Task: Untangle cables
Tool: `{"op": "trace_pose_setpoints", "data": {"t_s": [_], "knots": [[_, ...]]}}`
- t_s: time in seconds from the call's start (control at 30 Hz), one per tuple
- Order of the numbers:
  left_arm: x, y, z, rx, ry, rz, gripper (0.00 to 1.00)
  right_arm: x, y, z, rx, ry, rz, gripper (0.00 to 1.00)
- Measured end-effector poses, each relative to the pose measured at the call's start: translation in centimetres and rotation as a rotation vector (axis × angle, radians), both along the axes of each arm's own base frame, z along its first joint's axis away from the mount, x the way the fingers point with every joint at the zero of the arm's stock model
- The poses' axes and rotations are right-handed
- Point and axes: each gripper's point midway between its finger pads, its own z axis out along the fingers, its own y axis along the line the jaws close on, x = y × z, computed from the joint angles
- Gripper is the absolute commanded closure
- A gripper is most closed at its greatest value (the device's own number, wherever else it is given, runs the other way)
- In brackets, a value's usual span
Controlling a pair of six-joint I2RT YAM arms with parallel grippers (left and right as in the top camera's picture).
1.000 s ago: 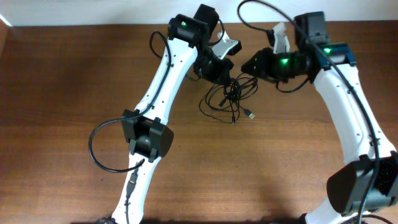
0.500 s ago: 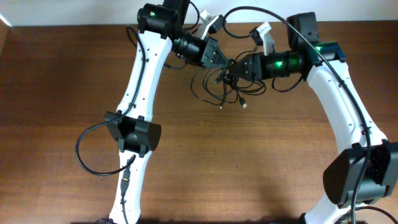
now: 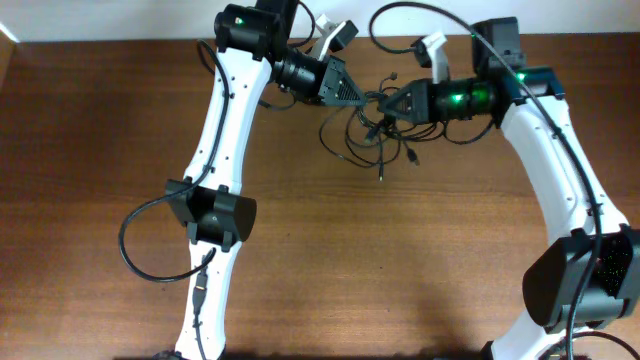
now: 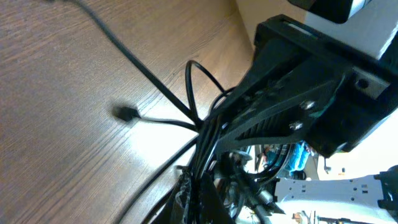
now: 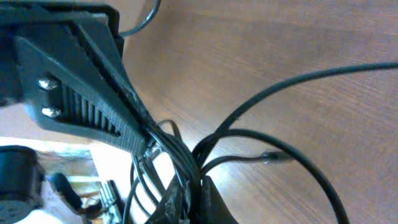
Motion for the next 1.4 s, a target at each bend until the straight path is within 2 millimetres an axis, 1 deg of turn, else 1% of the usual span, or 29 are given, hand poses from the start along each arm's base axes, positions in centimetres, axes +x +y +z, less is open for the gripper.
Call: {"op": "trace_pose_setpoints", "data": {"t_s": [0.07, 0.1, 0.13, 0.17, 0.2, 0.23, 0.27, 0.3, 0.33, 0.37, 0.4, 0.43, 0.47, 0.53, 0.57, 0.6, 0.63, 0.67, 0.73, 0.8, 0.9, 0.97, 1.07, 1.17, 1.2, 1.3, 1.33, 1.37, 1.4], "knots": [[0.2, 0.4, -0.6, 0.043, 0.004, 0.019, 1.00, -0.4, -1.8, 0.1, 0.042, 0.077, -0.040, 0.96], [0.7, 1.2, -1.2, 0.086, 0.002, 0.043, 1.00, -0.6, -3.3, -0.1, 0.054, 0.110, -0.065, 0.96], [1.9, 3.3, -2.1, 0.148, 0.002, 0.103, 1.00, -0.2, -5.8, 0.2, 0.076, 0.108, -0.105, 0.96], [3.7, 7.3, -3.7, 0.275, -0.011, 0.199, 1.00, 0.0, -8.0, 0.7, 0.115, 0.097, -0.137, 0.96], [4.9, 10.6, -4.8, 0.368, -0.019, 0.273, 1.00, 0.2, -9.1, 1.2, 0.145, 0.086, -0.151, 0.96], [5.4, 12.4, -5.3, 0.422, -0.019, 0.308, 1.00, 0.0, -9.5, 2.0, 0.194, 0.074, -0.141, 0.96], [5.3, 13.1, -5.8, 0.466, -0.016, 0.319, 1.00, -0.1, -9.7, 2.5, 0.227, 0.068, -0.135, 0.96], [5.1, 13.0, -6.0, 0.488, -0.015, 0.314, 1.00, -0.1, -9.9, 2.9, 0.248, 0.064, -0.134, 0.96], [5.0, 12.8, -6.1, 0.499, -0.017, 0.308, 1.00, -0.2, -10.3, 3.1, 0.265, 0.069, -0.138, 0.91], [4.8, 12.4, -6.1, 0.499, -0.018, 0.299, 1.00, -0.3, -10.3, 3.0, 0.265, 0.076, -0.139, 0.78], [4.6, 11.7, -5.9, 0.474, -0.014, 0.287, 1.00, -0.6, -9.8, 2.5, 0.244, 0.105, -0.141, 0.63], [4.4, 11.1, -5.6, 0.449, -0.009, 0.275, 1.00, -0.6, -9.2, 2.1, 0.219, 0.111, -0.134, 0.54], [4.2, 10.3, -5.3, 0.416, -0.002, 0.261, 1.00, -0.7, -8.3, 1.5, 0.178, 0.117, -0.121, 0.48], [3.3, 8.1, -4.7, 0.345, 0.008, 0.210, 1.00, -0.9, -5.7, 0.0, 0.081, 0.140, -0.098, 0.46], [2.5, 6.2, -4.3, 0.287, 0.025, 0.160, 1.00, -0.9, -3.9, -0.7, 0.031, 0.148, -0.087, 0.45], [2.1, 5.4, -3.9, 0.246, 0.030, 0.136, 1.00, -1.0, -2.5, -1.0, 0.001, 0.146, -0.076, 0.44], [1.3, 4.0, -3.3, 0.185, 0.047, 0.099, 1.00, -1.0, -1.7, -1.2, -0.018, 0.147, -0.075, 0.43], [0.9, 3.1, -1.9, 0.086, 0.064, 0.074, 1.00, -0.8, -1.0, -1.5, -0.043, 0.148, -0.083, 0.43], [1.0, 3.1, -0.1, -0.037, 0.091, 0.068, 1.00, -0.7, 0.1, -1.8, -0.077, 0.137, -0.085, 0.43], [1.0, 3.3, 1.3, -0.125, 0.108, 0.063, 1.00, -1.1, 1.6, -2.3, -0.116, 0.135, -0.072, 0.43], [0.6, 2.6, 3.7, -0.269, 0.130, 0.030, 1.00, -1.2, 1.8, -2.5, -0.130, 0.131, -0.070, 0.43], [0.4, 2.4, 4.7, -0.326, 0.139, 0.016, 1.00, -1.1, 1.7, -2.6, -0.142, 0.124, -0.072, 0.43], [0.2, 2.3, 5.6, -0.379, 0.156, 0.005, 1.00, 0.1, 1.4, -2.4, -0.162, 0.062, -0.093, 0.44], [0.1, 2.3, 6.3, -0.412, 0.174, -0.001, 1.00, 1.8, 1.8, -1.8, -0.167, -0.006, -0.136, 0.47], [0.0, 2.3, 6.3, -0.416, 0.181, -0.001, 1.00, 2.2, 2.8, -1.7, -0.183, -0.016, -0.170, 0.52], [0.0, 2.3, 6.5, -0.426, 0.200, 0.002, 1.00, 2.7, 5.9, -2.2, -0.225, 0.025, -0.321, 0.53], [-0.1, 2.4, 6.6, -0.432, 0.201, 0.002, 1.00, 3.3, 6.6, -2.5, -0.211, 0.044, -0.376, 0.60], [0.0, 2.4, 6.7, -0.433, 0.201, 0.003, 1.00, 4.0, 6.6, -3.5, -0.200, 0.083, -0.427, 0.79], [0.0, 2.5, 6.6, -0.433, 0.202, 0.004, 1.00, 4.5, 6.7, -3.9, -0.187, 0.102, -0.454, 0.93]]}}
